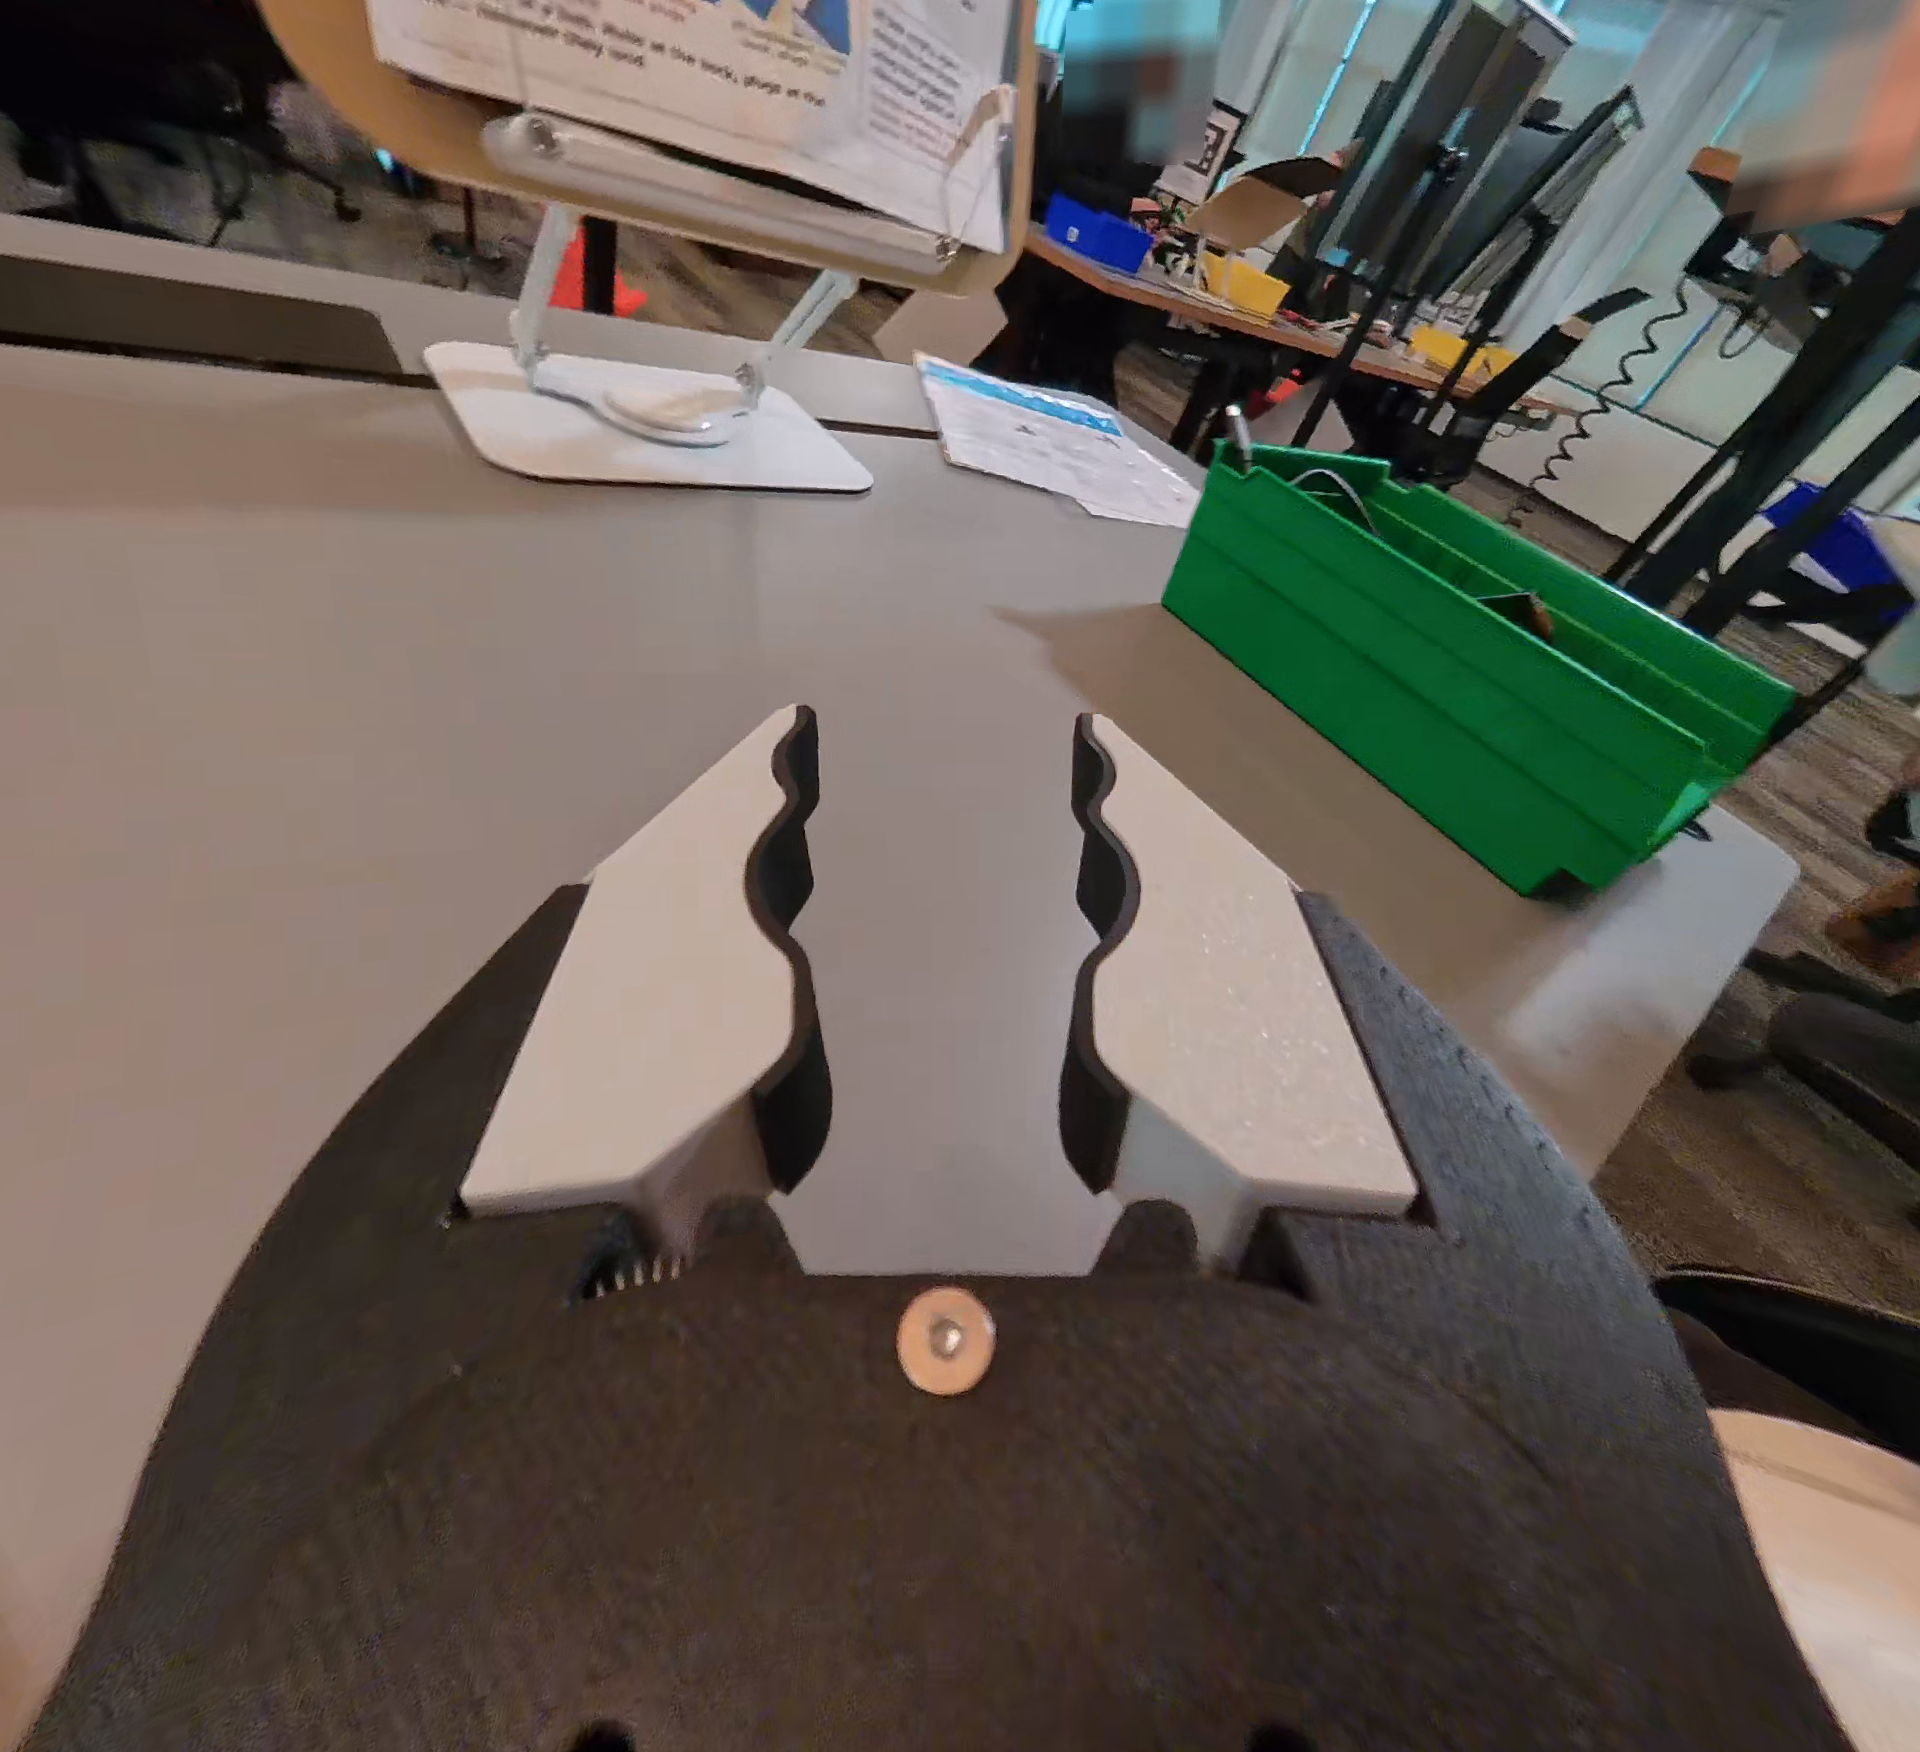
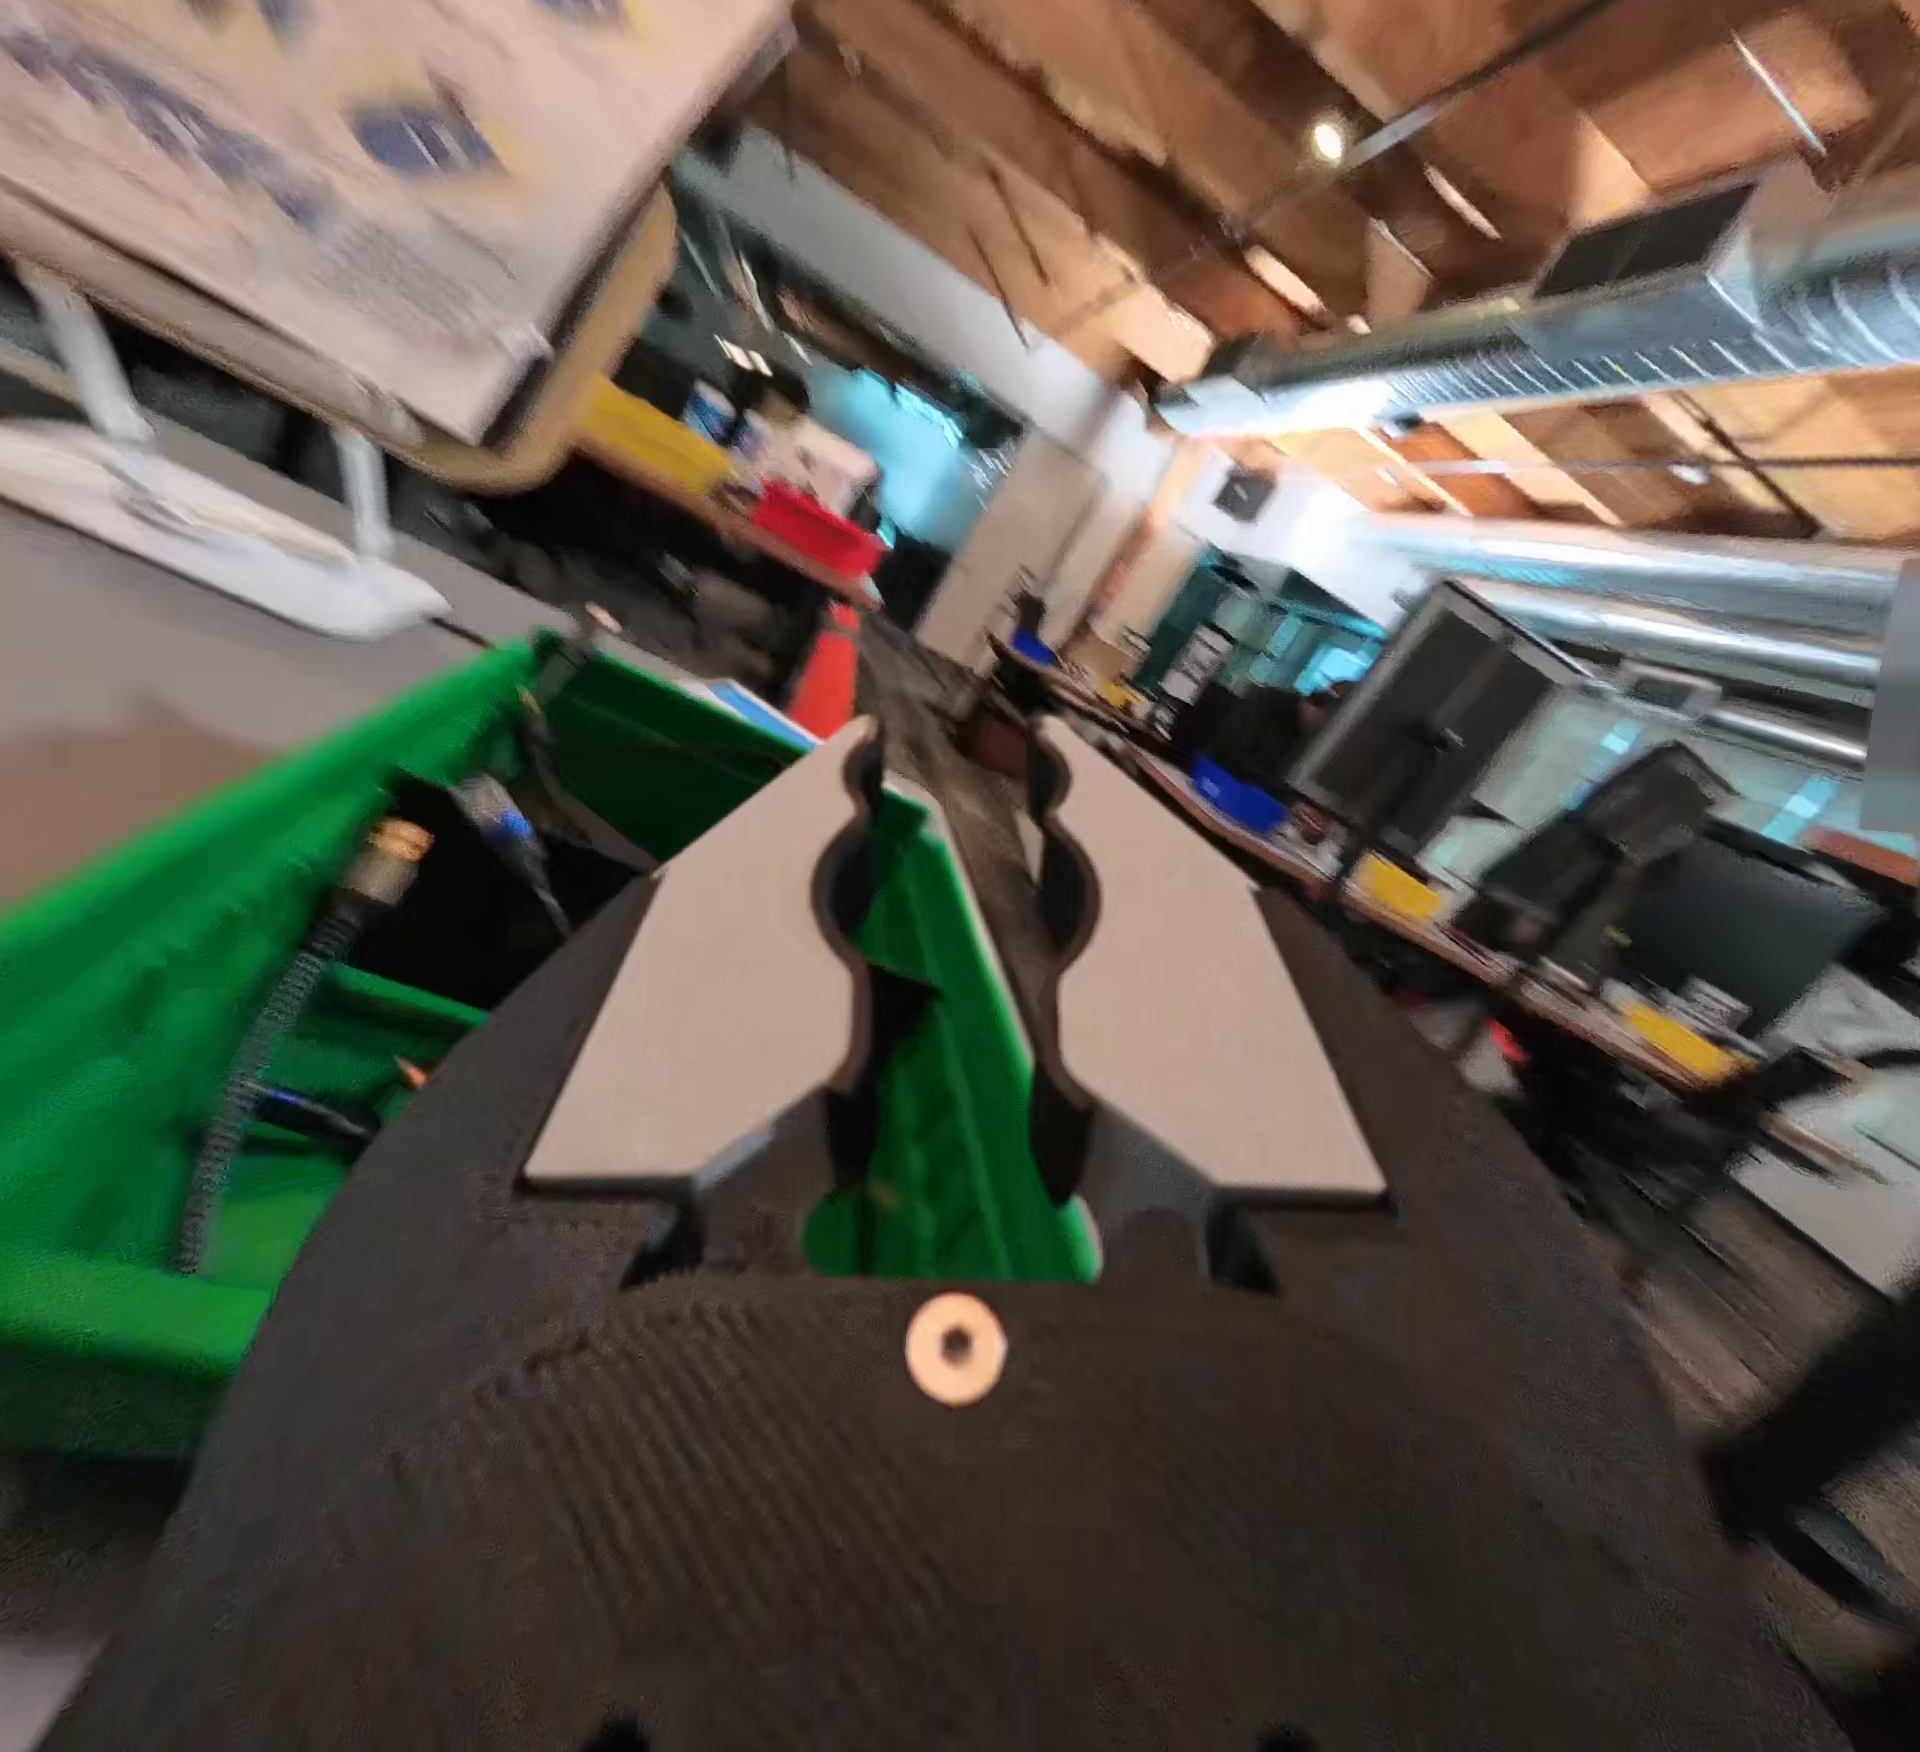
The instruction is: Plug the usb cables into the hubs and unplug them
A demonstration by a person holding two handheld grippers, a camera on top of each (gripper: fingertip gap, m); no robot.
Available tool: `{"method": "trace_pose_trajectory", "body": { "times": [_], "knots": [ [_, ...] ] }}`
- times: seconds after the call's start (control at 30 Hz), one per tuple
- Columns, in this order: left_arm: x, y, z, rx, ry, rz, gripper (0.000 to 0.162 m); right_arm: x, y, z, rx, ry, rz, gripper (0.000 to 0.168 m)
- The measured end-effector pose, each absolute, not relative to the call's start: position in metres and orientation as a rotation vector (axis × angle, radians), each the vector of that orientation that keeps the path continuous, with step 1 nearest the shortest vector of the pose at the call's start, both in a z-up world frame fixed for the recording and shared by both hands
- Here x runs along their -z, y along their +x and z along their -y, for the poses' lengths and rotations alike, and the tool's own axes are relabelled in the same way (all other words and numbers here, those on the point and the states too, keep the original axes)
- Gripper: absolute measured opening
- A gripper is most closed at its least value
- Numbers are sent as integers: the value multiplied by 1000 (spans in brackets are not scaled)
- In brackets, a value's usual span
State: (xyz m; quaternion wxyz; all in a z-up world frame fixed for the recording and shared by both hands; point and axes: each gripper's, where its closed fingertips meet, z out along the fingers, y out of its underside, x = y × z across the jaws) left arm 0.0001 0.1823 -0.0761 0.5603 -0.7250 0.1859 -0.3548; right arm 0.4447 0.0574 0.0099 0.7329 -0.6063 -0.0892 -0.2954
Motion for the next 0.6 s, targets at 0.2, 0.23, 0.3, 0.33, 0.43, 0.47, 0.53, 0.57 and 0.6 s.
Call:
{"method": "trace_pose_trajectory", "body": {
  "times": [0.2, 0.23, 0.3, 0.33, 0.43, 0.47, 0.53, 0.57, 0.6],
  "knots": [
    [87, 2, -199, 803, -1746, -438, 45, 42, 549, -45, 325, -1459, -342, 18],
    [87, 4, -200, 809, -1743, -440, 44, 61, 562, -46, 295, -1537, -401, 24],
    [88, 9, -202, 815, -1741, -455, 43, 92, 574, -49, 197, -1671, -505, 40],
    [89, 12, -203, 816, -1744, -466, 43, 100, 575, -49, 134, -1700, -543, 43],
    [93, 19, -202, 825, -1760, -499, 43, 76, 556, -46, -77, -1585, -490, 54],
    [94, 20, -201, 829, -1761, -507, 43, 62, 554, -41, -99, -1515, -473, 56],
    [94, 22, -200, 835, -1758, -518, 43, 46, 551, -33, -76, -1442, -430, 47],
    [94, 22, -199, 836, -1758, -519, 43, 46, 549, -34, -57, -1450, -409, 47],
    [95, 21, -199, 838, -1760, -519, 43, 50, 545, -37, -52, -1483, -389, 51]
  ]
}}
